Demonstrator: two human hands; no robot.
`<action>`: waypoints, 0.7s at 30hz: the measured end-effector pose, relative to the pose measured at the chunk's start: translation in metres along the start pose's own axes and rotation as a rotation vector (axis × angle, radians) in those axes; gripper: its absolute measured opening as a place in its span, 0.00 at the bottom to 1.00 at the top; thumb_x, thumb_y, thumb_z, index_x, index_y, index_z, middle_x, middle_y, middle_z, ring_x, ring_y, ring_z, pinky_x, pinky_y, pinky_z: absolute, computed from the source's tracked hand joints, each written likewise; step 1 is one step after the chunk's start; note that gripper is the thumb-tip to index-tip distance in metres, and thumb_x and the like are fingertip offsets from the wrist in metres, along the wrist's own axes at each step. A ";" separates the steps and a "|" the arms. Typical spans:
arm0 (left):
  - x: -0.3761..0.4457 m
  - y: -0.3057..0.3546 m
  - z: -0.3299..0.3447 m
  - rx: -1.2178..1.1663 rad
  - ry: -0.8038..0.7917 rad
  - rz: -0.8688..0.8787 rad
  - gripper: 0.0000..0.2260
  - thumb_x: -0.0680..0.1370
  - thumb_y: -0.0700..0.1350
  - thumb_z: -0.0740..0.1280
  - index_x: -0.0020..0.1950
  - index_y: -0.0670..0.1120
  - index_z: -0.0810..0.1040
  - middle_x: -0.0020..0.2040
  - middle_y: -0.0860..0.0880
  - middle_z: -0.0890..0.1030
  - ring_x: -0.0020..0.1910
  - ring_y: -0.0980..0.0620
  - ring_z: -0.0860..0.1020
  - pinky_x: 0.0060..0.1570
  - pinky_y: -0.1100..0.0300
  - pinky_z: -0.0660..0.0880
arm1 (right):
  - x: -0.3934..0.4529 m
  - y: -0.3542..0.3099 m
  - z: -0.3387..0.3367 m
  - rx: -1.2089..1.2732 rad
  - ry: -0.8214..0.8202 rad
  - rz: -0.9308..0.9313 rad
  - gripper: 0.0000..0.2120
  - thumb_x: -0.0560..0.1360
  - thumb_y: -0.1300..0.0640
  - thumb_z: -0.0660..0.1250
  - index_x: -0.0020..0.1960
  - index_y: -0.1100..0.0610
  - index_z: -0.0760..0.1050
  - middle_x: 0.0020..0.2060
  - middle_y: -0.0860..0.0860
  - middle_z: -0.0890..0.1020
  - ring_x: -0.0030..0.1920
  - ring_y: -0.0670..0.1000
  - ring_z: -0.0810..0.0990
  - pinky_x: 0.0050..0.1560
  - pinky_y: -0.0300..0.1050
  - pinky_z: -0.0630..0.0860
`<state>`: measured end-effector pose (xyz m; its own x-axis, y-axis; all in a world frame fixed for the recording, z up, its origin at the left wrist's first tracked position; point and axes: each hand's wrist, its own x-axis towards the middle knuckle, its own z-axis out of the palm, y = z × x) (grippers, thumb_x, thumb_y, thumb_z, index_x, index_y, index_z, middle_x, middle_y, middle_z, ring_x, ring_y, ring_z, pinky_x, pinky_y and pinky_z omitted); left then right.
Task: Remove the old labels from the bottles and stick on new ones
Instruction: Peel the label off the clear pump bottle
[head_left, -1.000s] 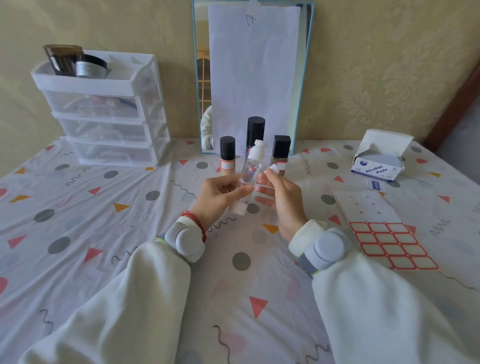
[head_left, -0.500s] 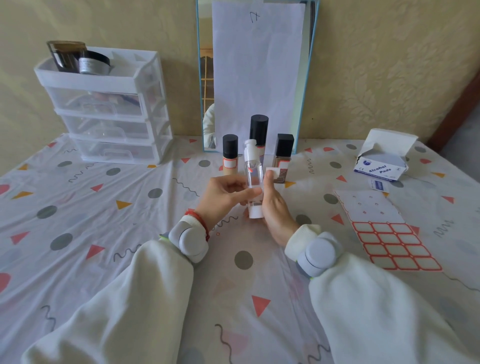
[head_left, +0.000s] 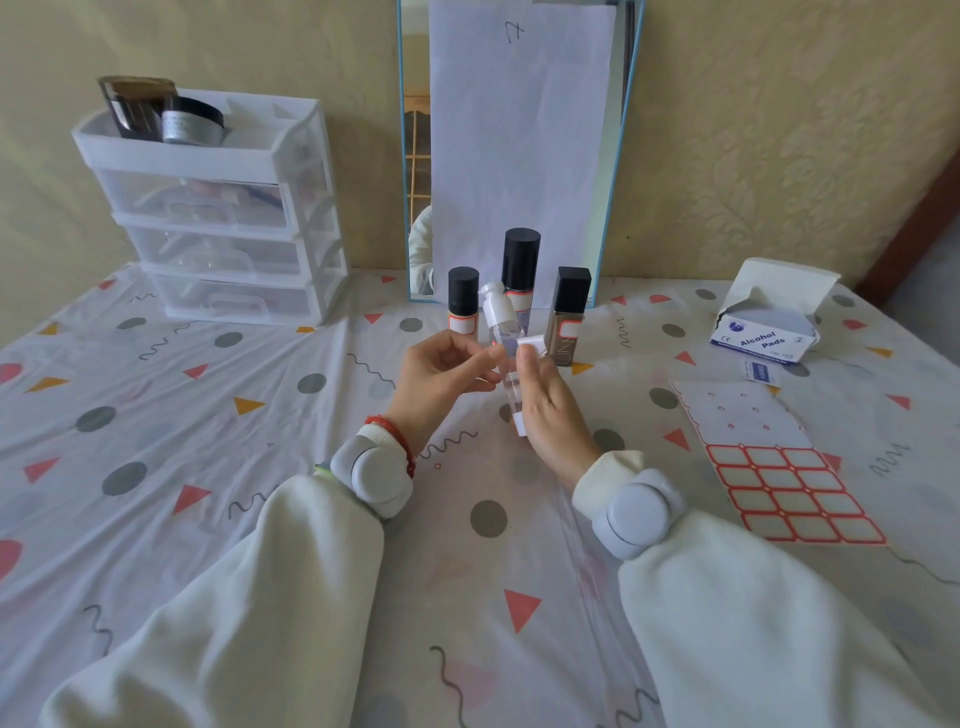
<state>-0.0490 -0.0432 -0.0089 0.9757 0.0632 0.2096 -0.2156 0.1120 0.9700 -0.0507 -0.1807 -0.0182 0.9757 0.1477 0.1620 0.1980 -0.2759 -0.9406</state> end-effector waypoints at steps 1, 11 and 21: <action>0.000 0.000 0.000 -0.003 0.000 0.001 0.08 0.74 0.41 0.72 0.41 0.38 0.76 0.35 0.46 0.82 0.36 0.50 0.81 0.40 0.60 0.79 | -0.001 -0.001 0.000 -0.026 -0.007 -0.011 0.25 0.82 0.46 0.50 0.62 0.67 0.67 0.54 0.66 0.77 0.55 0.62 0.77 0.55 0.51 0.72; 0.002 -0.004 -0.003 -0.012 0.024 -0.030 0.04 0.75 0.33 0.67 0.40 0.36 0.78 0.35 0.44 0.83 0.38 0.47 0.82 0.43 0.58 0.80 | -0.004 -0.005 0.000 -0.254 0.016 -0.039 0.34 0.71 0.33 0.45 0.58 0.59 0.70 0.42 0.50 0.81 0.46 0.57 0.80 0.50 0.56 0.76; 0.003 -0.002 -0.007 -0.035 0.053 -0.109 0.03 0.73 0.33 0.69 0.41 0.37 0.83 0.39 0.39 0.84 0.40 0.44 0.84 0.45 0.57 0.80 | -0.003 -0.001 -0.002 -0.502 0.046 -0.142 0.24 0.80 0.41 0.49 0.64 0.56 0.69 0.43 0.52 0.82 0.47 0.57 0.81 0.40 0.43 0.67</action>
<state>-0.0459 -0.0364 -0.0110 0.9903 0.1007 0.0958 -0.1108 0.1558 0.9816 -0.0534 -0.1825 -0.0174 0.9370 0.1775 0.3009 0.3379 -0.6791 -0.6516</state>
